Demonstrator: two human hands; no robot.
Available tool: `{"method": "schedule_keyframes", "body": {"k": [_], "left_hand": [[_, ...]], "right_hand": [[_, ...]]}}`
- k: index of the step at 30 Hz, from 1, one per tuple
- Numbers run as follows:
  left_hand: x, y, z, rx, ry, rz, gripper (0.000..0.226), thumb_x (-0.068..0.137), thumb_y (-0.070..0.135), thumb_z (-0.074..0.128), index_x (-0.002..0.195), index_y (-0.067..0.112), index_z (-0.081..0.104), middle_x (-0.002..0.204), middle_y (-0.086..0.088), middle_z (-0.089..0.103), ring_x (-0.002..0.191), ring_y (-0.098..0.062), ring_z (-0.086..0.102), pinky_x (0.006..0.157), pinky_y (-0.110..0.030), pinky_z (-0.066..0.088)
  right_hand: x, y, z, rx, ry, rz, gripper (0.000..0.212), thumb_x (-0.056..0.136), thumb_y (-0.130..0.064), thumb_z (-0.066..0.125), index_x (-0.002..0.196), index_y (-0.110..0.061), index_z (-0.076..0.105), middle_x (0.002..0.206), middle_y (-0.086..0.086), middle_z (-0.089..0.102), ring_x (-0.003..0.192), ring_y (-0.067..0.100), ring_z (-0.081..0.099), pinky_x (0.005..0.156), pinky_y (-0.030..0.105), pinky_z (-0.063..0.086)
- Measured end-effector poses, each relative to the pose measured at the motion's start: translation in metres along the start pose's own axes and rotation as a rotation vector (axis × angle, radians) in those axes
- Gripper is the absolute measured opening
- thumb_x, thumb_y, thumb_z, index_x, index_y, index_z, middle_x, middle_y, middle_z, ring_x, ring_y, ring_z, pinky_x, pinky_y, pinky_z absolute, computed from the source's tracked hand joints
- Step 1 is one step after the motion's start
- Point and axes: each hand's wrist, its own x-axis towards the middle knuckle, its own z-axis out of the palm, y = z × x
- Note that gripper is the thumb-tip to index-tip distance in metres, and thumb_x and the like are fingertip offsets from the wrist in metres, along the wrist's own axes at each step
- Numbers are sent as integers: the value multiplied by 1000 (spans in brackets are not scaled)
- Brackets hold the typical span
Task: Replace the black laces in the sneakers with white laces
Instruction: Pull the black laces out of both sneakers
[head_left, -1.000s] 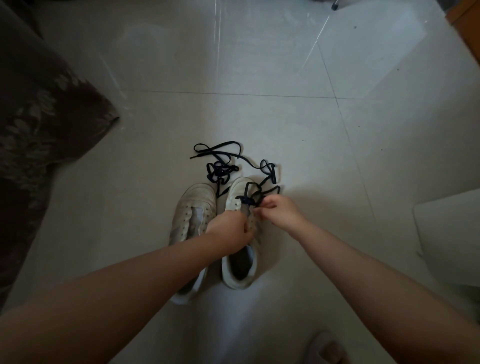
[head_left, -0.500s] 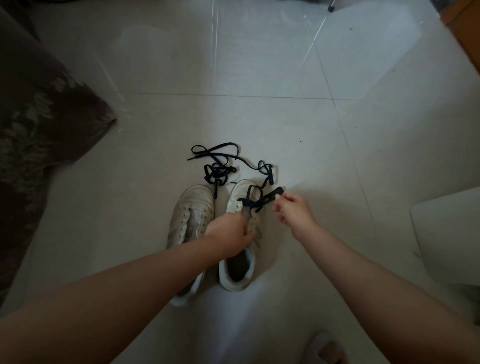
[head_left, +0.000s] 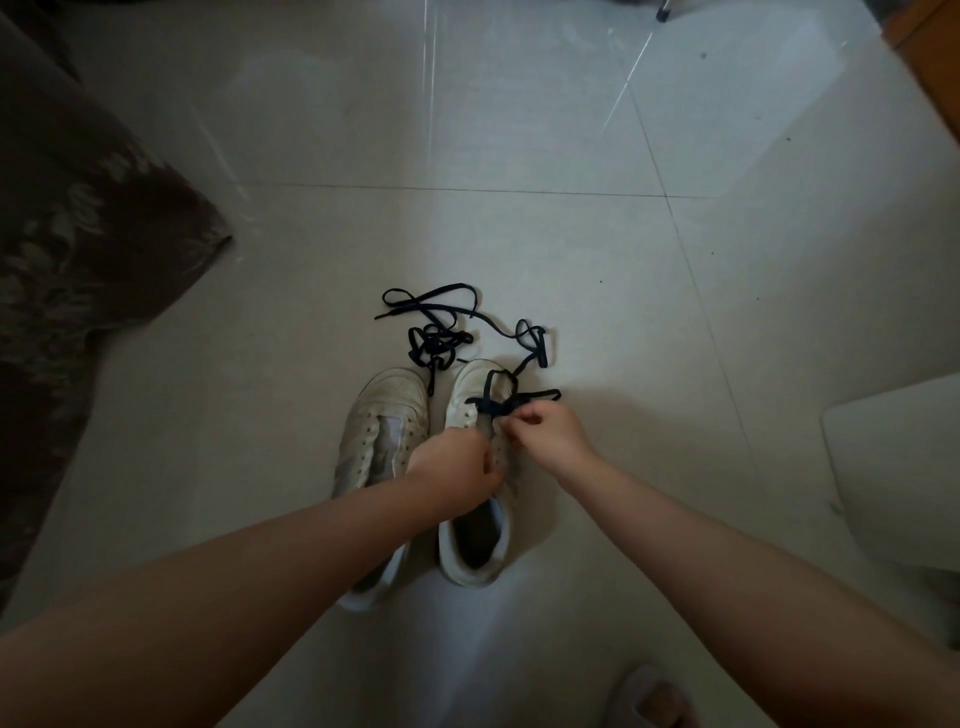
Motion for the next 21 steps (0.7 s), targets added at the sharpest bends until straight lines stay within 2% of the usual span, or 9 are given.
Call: {"method": "schedule_keyframes", "body": {"k": [3,6,8,10,13,16,18,21], "left_hand": [[0,1,-2,-7,-11,6,36,88,27,55,57,20,41,57,4,44,56,-14,47,53,-26,41],[0,1,-4,-22,-24,21,37,86,27,58,54,20,40,55,4,42,55,-14,45,56,-27,43],[-1,0,-2,-33,-34,21,37,85,27,59,53,19,42,54,4,43,51,-11,43,53,-25,42],[-1,0,-1,-29,-32,19,37,85,27,59,52,19,43,53,4,43,50,-10,43,51,-24,40],[0,1,0,-25,-27,20,37,86,30,59,53,21,43,55,5,44,54,-12,47,55,-27,45],[1,2,0,-31,-32,19,35,85,30,59,55,21,44,56,5,45,57,-14,48,56,-28,46],[1,2,0,-27,-36,16,34,83,28,59,54,20,44,56,4,45,56,-15,48,54,-25,42],[1,1,0,-22,-29,17,34,82,27,60,53,21,43,56,4,44,57,-15,47,53,-25,40]], "right_hand": [[1,-2,-4,63,42,46,14,90,-19,60,80,-12,66,74,-1,61,70,12,55,68,26,42],[14,-11,-27,380,238,128,31,93,-19,55,61,-16,55,59,1,52,51,13,46,53,26,35],[21,-15,-49,574,373,158,33,93,-15,54,60,-16,51,56,1,48,46,11,42,50,25,33],[22,-13,-59,640,413,187,30,94,-14,56,64,-15,51,59,1,48,46,10,42,49,23,34],[5,-5,-47,469,220,280,33,91,-32,62,63,-15,55,55,1,54,45,13,46,49,23,36],[-18,-1,-32,184,-80,302,37,84,-52,62,77,-17,60,73,1,65,68,17,62,61,25,44],[-21,-2,-25,93,-129,230,34,84,-46,65,75,-15,56,78,5,63,73,19,59,59,24,41],[-11,-4,-19,43,-92,118,18,86,-29,67,80,-13,61,76,4,62,70,16,56,55,22,38]]}}
